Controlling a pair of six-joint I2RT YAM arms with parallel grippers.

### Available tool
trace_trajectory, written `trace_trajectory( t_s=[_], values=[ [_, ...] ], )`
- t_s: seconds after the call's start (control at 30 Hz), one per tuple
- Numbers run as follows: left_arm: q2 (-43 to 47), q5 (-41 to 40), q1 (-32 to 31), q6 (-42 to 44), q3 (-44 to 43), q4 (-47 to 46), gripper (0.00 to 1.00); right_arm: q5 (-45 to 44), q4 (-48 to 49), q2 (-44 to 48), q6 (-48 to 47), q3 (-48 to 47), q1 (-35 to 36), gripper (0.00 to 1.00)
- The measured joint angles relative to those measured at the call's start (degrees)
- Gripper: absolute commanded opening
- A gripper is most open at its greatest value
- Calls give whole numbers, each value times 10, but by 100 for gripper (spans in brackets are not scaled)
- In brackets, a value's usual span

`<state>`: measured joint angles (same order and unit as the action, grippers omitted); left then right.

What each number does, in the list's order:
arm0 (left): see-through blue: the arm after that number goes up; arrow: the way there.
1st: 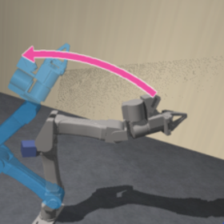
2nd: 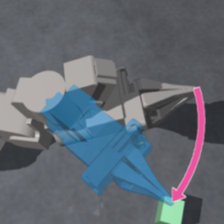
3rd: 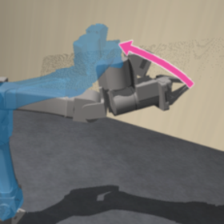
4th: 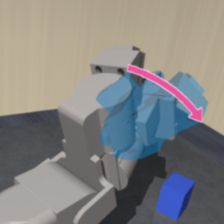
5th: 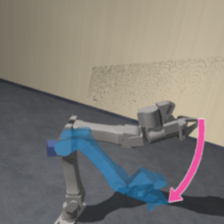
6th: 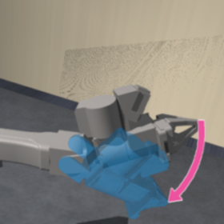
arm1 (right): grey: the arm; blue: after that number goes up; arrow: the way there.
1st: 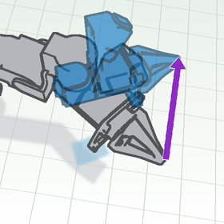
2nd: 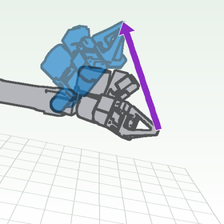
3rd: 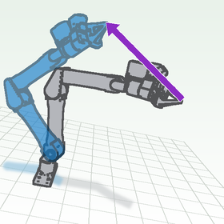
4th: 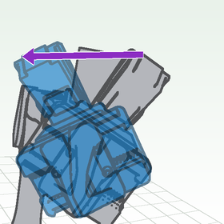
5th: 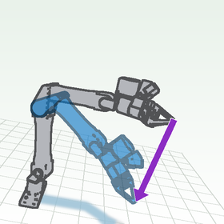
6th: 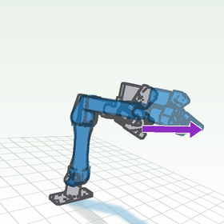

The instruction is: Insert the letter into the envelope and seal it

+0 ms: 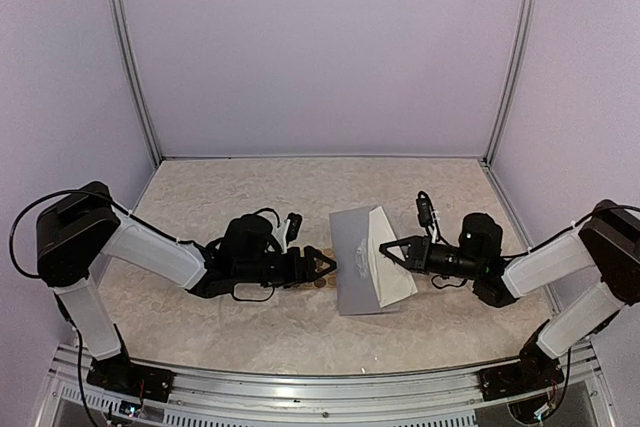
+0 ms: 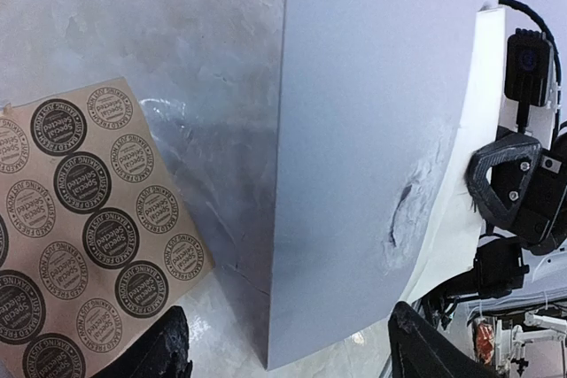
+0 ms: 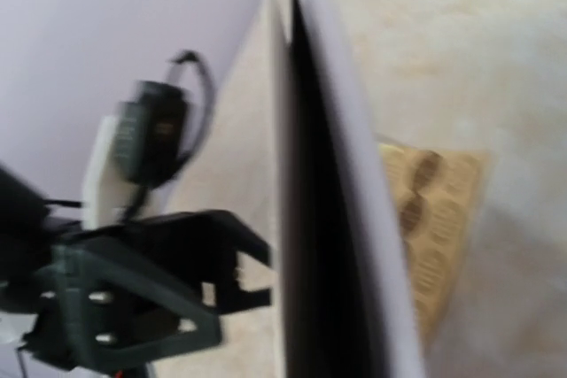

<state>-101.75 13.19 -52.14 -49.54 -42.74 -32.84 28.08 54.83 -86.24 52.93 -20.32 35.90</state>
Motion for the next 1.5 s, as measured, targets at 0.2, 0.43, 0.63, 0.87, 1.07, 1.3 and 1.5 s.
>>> trace_trajectory(
  t_s=[0.2, 0.43, 0.63, 0.87, 1.07, 1.3, 1.5],
  values=[
    [0, 29, 1, 5, 2, -36, 73, 29, 4, 57, -29, 0, 0, 0],
    [0, 87, 2, 9, 2, -126, 56, 56, -30, 105, -56, 0, 0, 0],
    [-9, 138, 3, 0, 3, -212, 25, 74, -55, 142, -64, -1, 0, 0],
    [-10, 159, 1, 4, 13, -255, 0, 64, -93, 194, -69, -1, 0, 0],
    [-1, 163, -13, 12, 14, -272, 0, 52, -108, 216, -56, 3, 0, 0],
    [28, 159, -25, 23, 14, -273, 0, 44, -99, 244, -30, 8, 2, 0],
    [59, 157, -32, 29, 14, -273, 0, 18, -107, 297, -24, 12, 5, 0]
  ],
)
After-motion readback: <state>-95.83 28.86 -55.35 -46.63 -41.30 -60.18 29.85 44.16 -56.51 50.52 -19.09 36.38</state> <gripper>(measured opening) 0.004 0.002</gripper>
